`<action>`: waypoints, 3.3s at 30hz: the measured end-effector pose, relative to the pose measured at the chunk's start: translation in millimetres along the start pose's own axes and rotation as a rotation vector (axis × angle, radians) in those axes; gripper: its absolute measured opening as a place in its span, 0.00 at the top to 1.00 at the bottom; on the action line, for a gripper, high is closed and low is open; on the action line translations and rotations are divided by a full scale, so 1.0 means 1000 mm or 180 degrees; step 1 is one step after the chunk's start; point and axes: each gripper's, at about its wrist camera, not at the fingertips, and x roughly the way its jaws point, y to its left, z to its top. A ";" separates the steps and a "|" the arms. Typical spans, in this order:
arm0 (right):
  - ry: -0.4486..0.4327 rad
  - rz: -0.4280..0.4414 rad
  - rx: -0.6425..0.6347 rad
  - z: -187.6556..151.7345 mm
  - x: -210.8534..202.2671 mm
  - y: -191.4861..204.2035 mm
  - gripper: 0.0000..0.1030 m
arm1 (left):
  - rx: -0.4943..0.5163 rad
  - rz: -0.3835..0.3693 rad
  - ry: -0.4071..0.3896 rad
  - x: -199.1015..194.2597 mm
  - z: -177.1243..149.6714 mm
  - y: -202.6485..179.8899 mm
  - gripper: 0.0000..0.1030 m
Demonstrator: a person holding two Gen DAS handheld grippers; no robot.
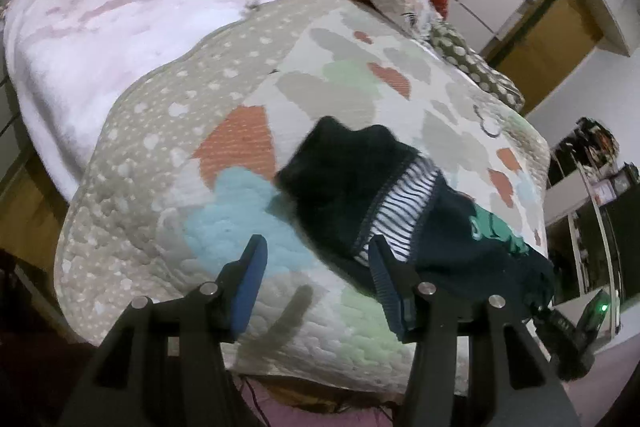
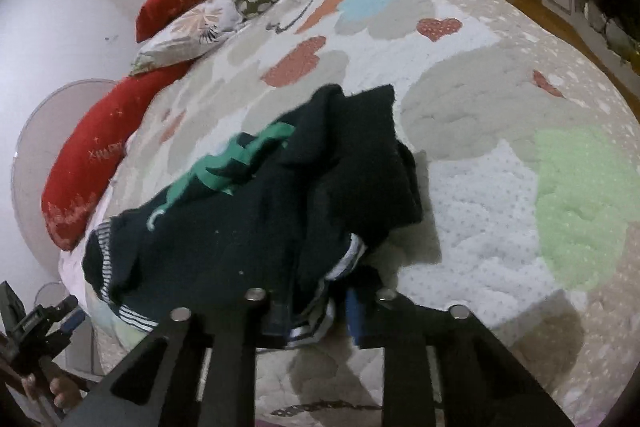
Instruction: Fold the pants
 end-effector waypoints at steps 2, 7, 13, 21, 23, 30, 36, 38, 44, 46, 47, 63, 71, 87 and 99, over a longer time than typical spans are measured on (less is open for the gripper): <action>-0.0092 0.0057 0.0119 0.005 -0.009 -0.008 0.85 | 0.0072 -0.0005 -0.0016 -0.003 -0.001 -0.008 0.50; -0.0279 0.0008 0.0385 0.014 -0.030 -0.037 0.86 | 0.0360 -0.0029 -0.0040 -0.006 0.003 -0.037 0.50; -0.0318 -0.0136 0.0321 0.011 -0.032 -0.047 0.78 | 0.0982 -0.0267 0.0252 0.020 0.013 -0.118 0.38; -0.0451 0.0031 0.0260 0.002 -0.037 -0.055 0.43 | 0.2159 -0.0724 0.0760 0.083 -0.002 -0.291 0.36; -0.0479 0.0073 0.0262 0.000 -0.038 -0.058 0.43 | 0.2589 -0.0800 0.0882 0.100 -0.019 -0.335 0.36; -0.0468 0.0127 0.0215 0.002 -0.034 -0.063 0.43 | 0.3184 -0.0953 0.1323 0.167 -0.062 -0.425 0.37; -0.0497 0.0060 0.0157 0.008 -0.029 -0.061 0.44 | 0.3394 -0.0993 0.1750 0.207 -0.089 -0.446 0.36; -0.0483 -0.0002 0.0148 0.011 -0.027 -0.060 0.71 | 0.3414 -0.0994 0.1773 0.208 -0.094 -0.442 0.76; -0.0486 0.0066 -0.0031 0.024 -0.035 -0.033 0.80 | 0.2888 -0.1343 0.1401 0.164 -0.050 -0.402 0.84; -0.0499 0.0099 -0.0195 0.026 -0.038 -0.015 0.80 | 0.2641 -0.1435 0.1259 0.150 -0.029 -0.379 0.84; -0.0485 0.0141 -0.0335 0.028 -0.038 0.000 0.80 | 0.2486 -0.1458 0.1179 0.143 -0.018 -0.363 0.84; 0.0303 0.0396 -0.1531 -0.011 0.011 0.131 0.43 | 0.0769 -0.0775 0.0284 0.067 0.023 -0.114 0.37; 0.0164 0.0097 -0.0923 0.035 0.021 0.121 0.63 | 0.0491 -0.0636 0.0525 0.103 0.015 -0.083 0.37; 0.0566 0.0038 -0.1551 0.029 0.045 0.212 0.36 | -0.0077 -0.0547 0.0225 0.056 0.027 0.007 0.35; 0.1677 -0.0075 -0.2162 -0.029 0.165 0.349 0.24 | -0.0217 -0.0710 0.0131 0.042 -0.004 0.040 0.35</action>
